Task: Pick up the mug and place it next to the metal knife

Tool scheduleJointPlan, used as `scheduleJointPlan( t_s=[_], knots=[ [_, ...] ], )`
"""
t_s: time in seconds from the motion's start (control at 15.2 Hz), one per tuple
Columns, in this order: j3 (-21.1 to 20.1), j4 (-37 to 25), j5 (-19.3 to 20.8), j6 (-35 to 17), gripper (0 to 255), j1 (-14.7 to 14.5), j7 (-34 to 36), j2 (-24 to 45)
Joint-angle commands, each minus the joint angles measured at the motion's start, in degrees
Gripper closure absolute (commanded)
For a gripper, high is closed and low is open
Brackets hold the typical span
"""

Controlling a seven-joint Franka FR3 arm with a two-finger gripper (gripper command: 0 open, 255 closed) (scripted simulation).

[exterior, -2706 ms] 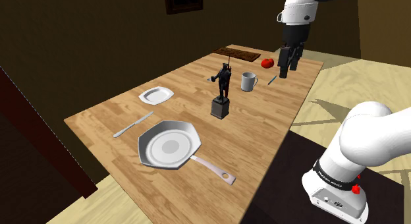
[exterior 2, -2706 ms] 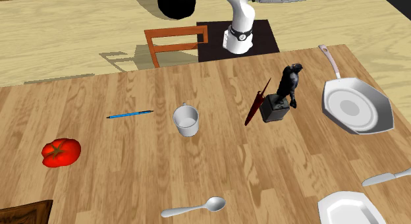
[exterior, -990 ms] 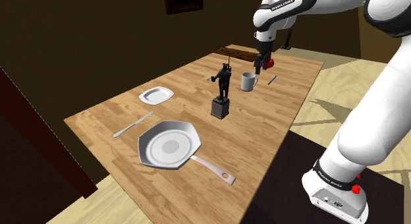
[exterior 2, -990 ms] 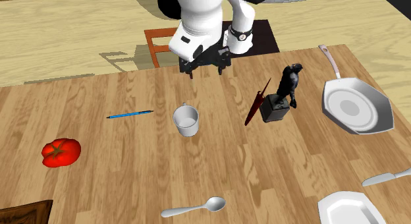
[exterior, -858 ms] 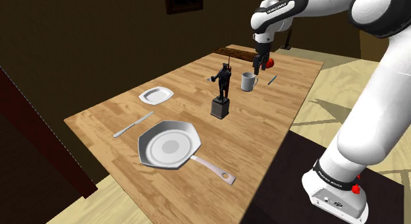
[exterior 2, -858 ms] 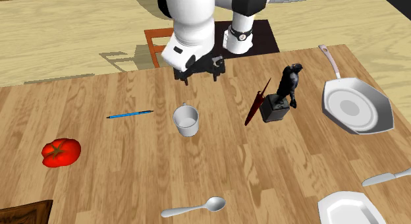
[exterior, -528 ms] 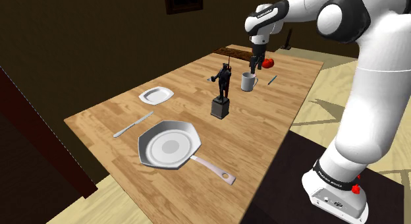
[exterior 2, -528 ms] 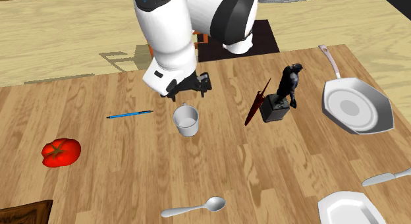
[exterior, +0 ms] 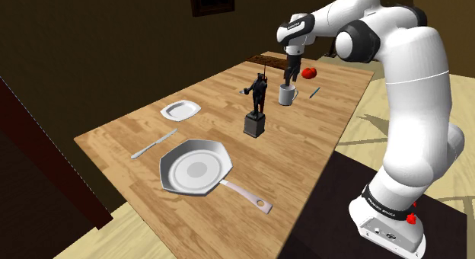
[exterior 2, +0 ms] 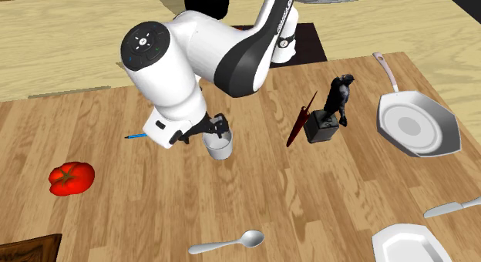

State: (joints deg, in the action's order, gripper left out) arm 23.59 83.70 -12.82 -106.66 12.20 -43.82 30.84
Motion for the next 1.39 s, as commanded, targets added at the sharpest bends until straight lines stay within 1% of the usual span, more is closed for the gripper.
scheduleJointPlan(
  t_s=[0.0, 0.26, 0.79, 0.86, 1.32],
  knots=[
    [-0.17, 0.35, -0.31, -1.06, 0, 0.12, -0.23, 0.72],
    [-0.44, 2.81, -0.75, -4.18, 0, -0.02, -0.57, 1.46],
    [-0.44, 2.81, -0.74, -4.17, 0, -0.02, -0.57, 1.45],
    [-0.44, 2.81, -0.74, -4.17, 255, -0.02, -0.57, 1.45],
    [-0.44, 2.79, -0.74, -4.16, 255, -0.01, -0.57, 1.46]
  ],
)
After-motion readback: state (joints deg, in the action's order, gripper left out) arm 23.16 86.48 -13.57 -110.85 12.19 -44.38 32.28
